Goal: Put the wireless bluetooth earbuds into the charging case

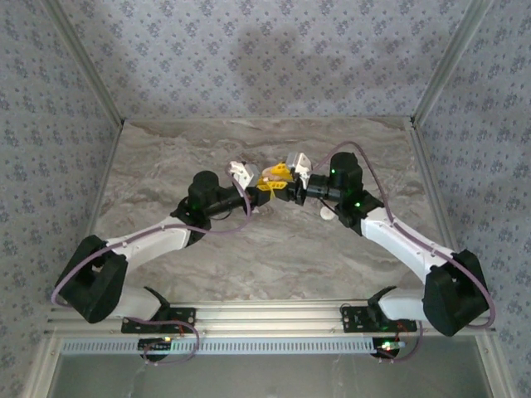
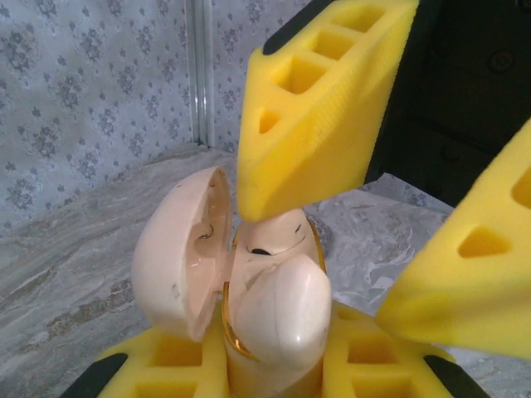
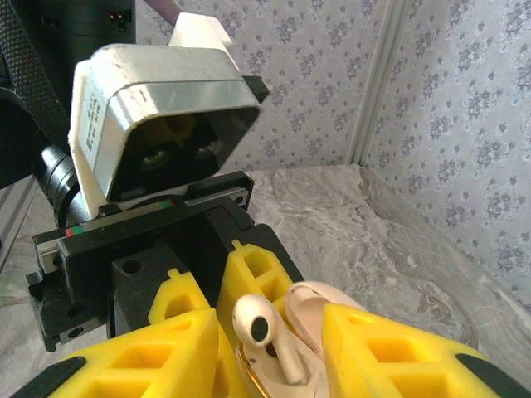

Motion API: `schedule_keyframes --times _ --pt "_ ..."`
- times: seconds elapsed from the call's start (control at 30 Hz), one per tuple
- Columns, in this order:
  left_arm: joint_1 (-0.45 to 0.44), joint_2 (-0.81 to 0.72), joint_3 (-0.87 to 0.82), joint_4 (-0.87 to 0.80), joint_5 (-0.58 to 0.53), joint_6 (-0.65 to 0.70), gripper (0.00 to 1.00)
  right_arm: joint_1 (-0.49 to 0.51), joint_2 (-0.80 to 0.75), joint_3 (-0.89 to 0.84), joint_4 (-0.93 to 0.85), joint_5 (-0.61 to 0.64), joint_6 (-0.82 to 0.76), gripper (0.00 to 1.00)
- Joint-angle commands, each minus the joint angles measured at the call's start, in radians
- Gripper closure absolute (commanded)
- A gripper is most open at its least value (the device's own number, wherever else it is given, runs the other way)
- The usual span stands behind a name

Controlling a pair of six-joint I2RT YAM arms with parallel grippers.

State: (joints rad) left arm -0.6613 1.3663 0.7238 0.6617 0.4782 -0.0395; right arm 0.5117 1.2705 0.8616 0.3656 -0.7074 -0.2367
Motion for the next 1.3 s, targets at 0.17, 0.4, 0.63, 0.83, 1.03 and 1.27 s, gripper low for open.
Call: schedule_keyframes --times 0.17,0.4,0.63,0.83,1.03,1.27 --pt "0.000 -0.059 -0.003 0.034 -0.011 0.042 0.82 -0.030 -0.079 0.060 -0.096 -0.026 0.010 0.58" --pt "0.000 -0.067 -0.001 -0.048 -0.036 0.106 0.82 -0.008 -0.130 0.133 -0.353 0.004 -0.150 0.59" --pt "0.000 -0.078 0.005 -0.135 -0.055 0.183 0.82 0.014 -0.134 0.184 -0.436 0.141 -0.073 0.55" --pt "0.000 -0.079 0.009 -0.137 -0.060 0.181 0.82 0.078 -0.094 0.229 -0.491 0.412 0.214 0.22" --pt "-0.001 -0.079 0.009 -0.137 -0.057 0.175 0.82 0.125 -0.080 0.221 -0.491 0.495 0.269 0.13" --pt "-0.001 -0.081 0.011 -0.130 -0.056 0.168 0.82 0.125 -0.012 0.250 -0.477 0.461 0.326 0.12"
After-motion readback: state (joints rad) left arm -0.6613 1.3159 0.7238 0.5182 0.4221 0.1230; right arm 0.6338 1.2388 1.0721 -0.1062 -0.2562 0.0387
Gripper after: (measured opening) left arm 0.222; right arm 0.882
